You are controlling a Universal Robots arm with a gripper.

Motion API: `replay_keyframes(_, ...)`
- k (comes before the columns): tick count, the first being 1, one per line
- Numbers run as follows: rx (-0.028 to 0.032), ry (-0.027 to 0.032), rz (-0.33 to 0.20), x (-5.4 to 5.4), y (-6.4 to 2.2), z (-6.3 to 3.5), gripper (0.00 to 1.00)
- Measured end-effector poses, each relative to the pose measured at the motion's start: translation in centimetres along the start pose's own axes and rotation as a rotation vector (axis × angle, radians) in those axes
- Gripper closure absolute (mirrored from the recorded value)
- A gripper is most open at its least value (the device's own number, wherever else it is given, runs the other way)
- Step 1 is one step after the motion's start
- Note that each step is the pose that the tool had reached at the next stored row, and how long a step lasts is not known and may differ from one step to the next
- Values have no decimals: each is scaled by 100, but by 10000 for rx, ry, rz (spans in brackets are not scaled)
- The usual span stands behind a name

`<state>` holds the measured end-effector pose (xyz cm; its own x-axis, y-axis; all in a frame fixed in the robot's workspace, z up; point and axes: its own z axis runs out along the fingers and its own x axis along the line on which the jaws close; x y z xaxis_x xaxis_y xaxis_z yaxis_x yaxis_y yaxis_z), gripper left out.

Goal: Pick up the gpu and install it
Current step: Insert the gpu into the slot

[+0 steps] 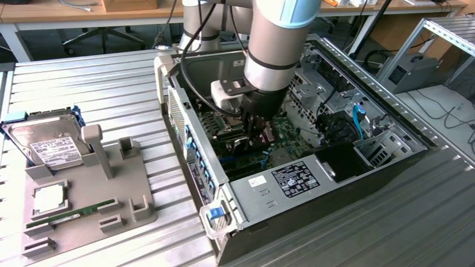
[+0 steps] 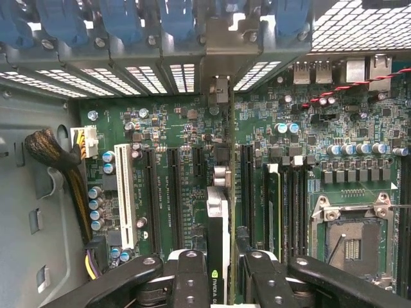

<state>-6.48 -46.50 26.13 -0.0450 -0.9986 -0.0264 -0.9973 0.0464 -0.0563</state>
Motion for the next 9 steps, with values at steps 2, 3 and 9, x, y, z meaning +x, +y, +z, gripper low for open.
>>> replay_keyframes(2,13,-1,-1,0,2,0,73)
replay_keyframes(3,21,-1,0,0,3,0,73)
replay_keyframes(9,47,-2,-1,-1,1,-46,73)
